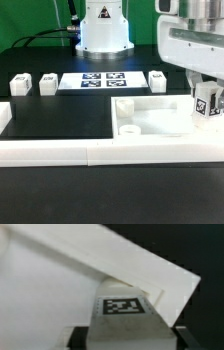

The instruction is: Assemble square table

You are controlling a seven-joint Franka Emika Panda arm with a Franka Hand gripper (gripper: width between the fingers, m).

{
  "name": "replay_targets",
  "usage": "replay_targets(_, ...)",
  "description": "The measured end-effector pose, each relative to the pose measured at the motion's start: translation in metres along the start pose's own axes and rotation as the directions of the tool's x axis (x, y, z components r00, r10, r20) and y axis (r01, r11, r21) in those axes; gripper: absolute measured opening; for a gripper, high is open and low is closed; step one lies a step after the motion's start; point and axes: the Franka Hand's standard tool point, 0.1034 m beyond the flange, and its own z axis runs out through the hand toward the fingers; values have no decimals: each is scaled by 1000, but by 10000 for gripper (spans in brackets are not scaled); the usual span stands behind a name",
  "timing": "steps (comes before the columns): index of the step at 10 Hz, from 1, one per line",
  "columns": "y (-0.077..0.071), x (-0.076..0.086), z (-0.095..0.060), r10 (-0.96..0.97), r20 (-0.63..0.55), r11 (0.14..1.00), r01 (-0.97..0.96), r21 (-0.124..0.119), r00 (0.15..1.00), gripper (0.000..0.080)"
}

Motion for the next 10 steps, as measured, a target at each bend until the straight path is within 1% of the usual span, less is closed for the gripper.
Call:
replay_targets(1, -1, -2, 0, 134, 20, 991, -134, 5, 991, 291)
replay_targets(2, -2, -3, 0, 272, 27, 962, -272, 9, 962, 291)
replay_targets(3, -3, -3, 0, 340, 27, 940, -340, 11, 940, 291)
replay_targets(5, -2, -3, 0, 324, 27, 946, -324, 11, 946, 291)
replay_targets(6, -2, -2, 0, 231, 21, 973, -231, 13, 973, 444)
replay_targets(7, -2, -3, 1, 27, 16, 999, -27, 16, 1000, 581)
replay_targets(8, -2, -1, 2, -174, 6, 984, 174, 33, 985, 581)
replay_targets(9, -1, 0, 2, -297, 2, 955, 296, 32, 955, 634)
replay_targets(10, -1, 0, 2, -338, 1, 941, 337, 32, 941, 634)
